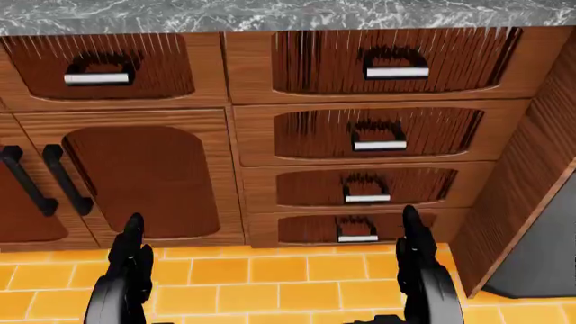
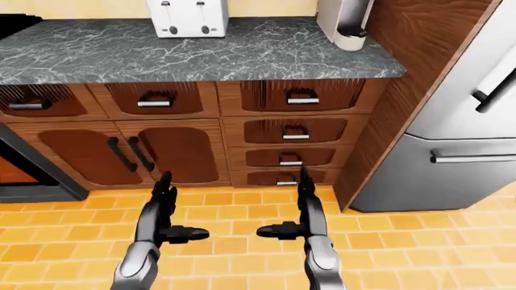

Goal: Push down the lever of the toaster to turn it on.

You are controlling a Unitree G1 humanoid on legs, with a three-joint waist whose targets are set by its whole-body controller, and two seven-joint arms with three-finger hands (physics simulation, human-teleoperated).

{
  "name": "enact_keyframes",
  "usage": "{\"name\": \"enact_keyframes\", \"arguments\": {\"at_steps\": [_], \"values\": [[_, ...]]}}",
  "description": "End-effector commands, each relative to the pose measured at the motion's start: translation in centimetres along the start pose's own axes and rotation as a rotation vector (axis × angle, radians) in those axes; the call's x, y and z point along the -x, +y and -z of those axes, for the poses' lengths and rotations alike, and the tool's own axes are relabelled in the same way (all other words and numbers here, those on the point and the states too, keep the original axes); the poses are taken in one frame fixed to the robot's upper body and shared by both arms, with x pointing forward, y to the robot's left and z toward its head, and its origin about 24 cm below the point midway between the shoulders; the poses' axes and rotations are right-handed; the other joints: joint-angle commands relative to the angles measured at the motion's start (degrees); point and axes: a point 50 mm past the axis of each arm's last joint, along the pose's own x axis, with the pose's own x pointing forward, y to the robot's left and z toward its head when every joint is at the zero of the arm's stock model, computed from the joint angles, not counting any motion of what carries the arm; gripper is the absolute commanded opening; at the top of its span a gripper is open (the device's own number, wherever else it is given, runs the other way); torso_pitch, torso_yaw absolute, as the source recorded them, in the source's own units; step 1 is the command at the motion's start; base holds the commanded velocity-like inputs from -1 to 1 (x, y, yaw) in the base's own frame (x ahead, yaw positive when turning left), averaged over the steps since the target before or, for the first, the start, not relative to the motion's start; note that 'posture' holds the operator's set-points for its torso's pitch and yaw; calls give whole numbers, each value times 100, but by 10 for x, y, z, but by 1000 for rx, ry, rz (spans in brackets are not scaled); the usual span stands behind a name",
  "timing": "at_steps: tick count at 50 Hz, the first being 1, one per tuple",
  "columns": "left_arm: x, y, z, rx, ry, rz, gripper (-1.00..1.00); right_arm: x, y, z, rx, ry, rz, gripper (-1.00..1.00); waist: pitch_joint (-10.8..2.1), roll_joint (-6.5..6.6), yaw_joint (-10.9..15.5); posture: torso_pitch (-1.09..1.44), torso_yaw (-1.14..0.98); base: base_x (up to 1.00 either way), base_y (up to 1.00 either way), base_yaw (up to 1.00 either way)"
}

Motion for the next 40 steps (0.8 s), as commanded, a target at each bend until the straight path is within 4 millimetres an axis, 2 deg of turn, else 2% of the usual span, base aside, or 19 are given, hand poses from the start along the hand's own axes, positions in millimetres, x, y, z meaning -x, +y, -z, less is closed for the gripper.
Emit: {"name": "enact_keyframes", "arguments": {"at_steps": [1, 3, 4, 5, 7, 18, 19, 21, 25, 27, 31, 32, 34, 36, 38, 40], "values": [[-3, -1, -33, 1, -173, 7, 100, -5, 1, -32, 7, -170, -12, 100, -5, -45, -12, 0, 0, 0, 0, 0], [-4, -1, -32, 1, -174, 5, 100, -5, 1, -32, 10, -170, -13, 100, -350, -5, 42, 0, 0, 0, 0, 0], [-4, -1, -32, 1, -173, 5, 100, -4, 1, -32, 12, -169, -13, 100, -297, -7, 41, 0, 0, 0, 0, 0], [-4, -1, -32, 1, -173, 5, 100, -4, 1, -32, 10, -169, -11, 100, -100, -38, 39, 0, 0, 0, 0, 0], [-4, -1, -33, 1, -173, 5, 100, -4, 1, -33, 10, -172, -7, 100, -400, -43, 43, 0, 0, 0, 0, 0], [-5, -1, -33, -1, -173, 4, 100, -6, 0, -31, 12, -165, -4, 100, -486, -18, 42, 0, 0, 0, 0, 0], [-5, -1, -33, -1, -173, 3, 100, -6, 0, -31, 13, -163, -4, 100, -589, 2, 33, 0, 0, 0, 10, 0], [-5, -1, -32, -2, -173, 3, 100, -4, 1, -32, 15, -162, -6, 100, -480, 6, 27, 0, 0, 0, 11, 0], [-5, -1, -32, -3, -173, 4, 100, -4, 1, -31, 17, -158, -6, 100, -448, 118, 10, 0, 0, 0, 12, 0], [-5, -1, -33, -3, -173, 4, 100, -4, 1, -30, 18, -158, -6, 100, -437, 133, 16, 0, 0, 0, 12, 0], [-4, -1, -33, -5, -173, 5, 100, -5, 0, -30, 20, -157, -5, 100, -389, 46, 43, 0, 0, 0, 12, 0], [-4, -2, -35, -5, -173, 5, 100, -5, 0, -30, 19, -157, -3, 100, -389, -20, 41, 0, 0, 0, 12, 0], [-4, -2, -35, -5, -173, 5, 100, -5, 0, -31, 20, -157, -4, 100, -356, -267, 34, 0, 0, 0, 12, 0], [-4, -1, -32, -4, -174, 7, 100, -5, 0, -31, 19, -158, -1, 100, -341, -135, 37, 0, 0, 0, 12, 0], [-5, -1, -32, 1, -174, 7, 100, -5, 0, -31, 19, -159, 1, 100, -343, -184, 0, 0, 0, 0, 12, 0], [-4, -1, -32, 2, -175, 7, 100, -5, 0, -32, 20, -159, 2, 100, -381, -170, -18, 0, 0, 0, 12, 0]]}}
